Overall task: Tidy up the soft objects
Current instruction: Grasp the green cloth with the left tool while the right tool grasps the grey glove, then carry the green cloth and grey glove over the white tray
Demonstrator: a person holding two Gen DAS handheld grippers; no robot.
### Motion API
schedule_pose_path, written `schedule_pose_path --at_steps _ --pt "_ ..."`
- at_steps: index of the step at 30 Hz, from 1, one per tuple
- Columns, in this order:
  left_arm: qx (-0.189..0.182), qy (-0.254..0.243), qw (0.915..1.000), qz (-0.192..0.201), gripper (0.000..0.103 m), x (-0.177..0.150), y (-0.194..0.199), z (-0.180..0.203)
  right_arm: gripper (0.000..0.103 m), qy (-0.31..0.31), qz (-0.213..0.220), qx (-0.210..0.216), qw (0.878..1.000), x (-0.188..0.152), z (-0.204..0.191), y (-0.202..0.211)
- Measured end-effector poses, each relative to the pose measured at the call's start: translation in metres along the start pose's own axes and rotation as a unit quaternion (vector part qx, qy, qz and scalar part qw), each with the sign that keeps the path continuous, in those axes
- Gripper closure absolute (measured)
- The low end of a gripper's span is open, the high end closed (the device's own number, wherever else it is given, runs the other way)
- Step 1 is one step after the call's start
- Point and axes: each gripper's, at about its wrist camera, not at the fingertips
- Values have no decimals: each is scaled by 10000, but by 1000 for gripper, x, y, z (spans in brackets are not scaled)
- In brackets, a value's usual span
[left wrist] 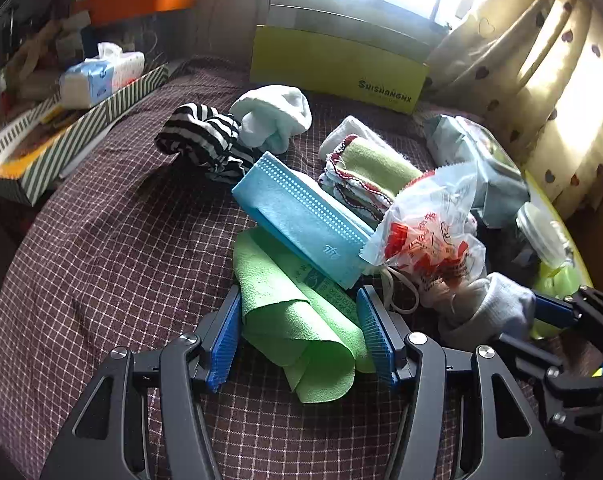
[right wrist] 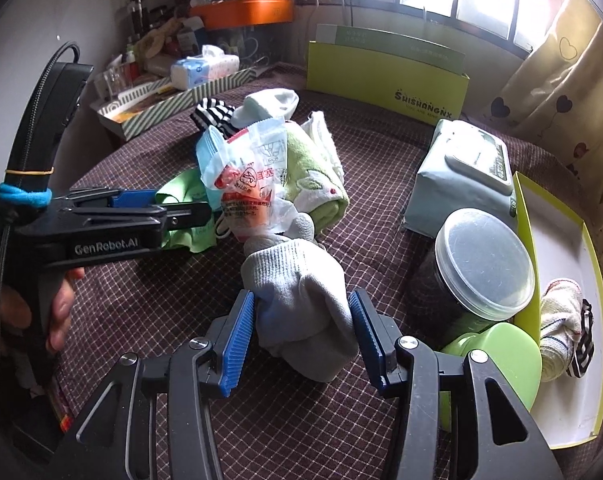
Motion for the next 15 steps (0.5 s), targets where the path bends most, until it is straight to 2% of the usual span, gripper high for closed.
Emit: schedule_pose_path --at_steps 2,4,7,10,15 --pt "8 -8 10000 6 52 0 0 0 71 11 1 14 10000 0 0 1" --pt "99 29 9999 4 74 1 0 -2 76 55 19 -9 10000 -1 -2 2" --pt "59 94 9999 11 84 0 0 -8 82 86 59 2 9999 -1 -3 5" --pt "33 140 9999 49 88 -3 4 -12 83 90 122 15 9999 -3 -4 11" --pt "53 229 9995 222 90 -8 23 -17 83 13 381 132 9992 -8 -2 29"
Point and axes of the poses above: each gripper's, at about its wrist camera, not at the fingertips, and y roughly against the way its jaws point, z to its right, x to its top, and after that the axes turned 8 degrees about x, right-handed
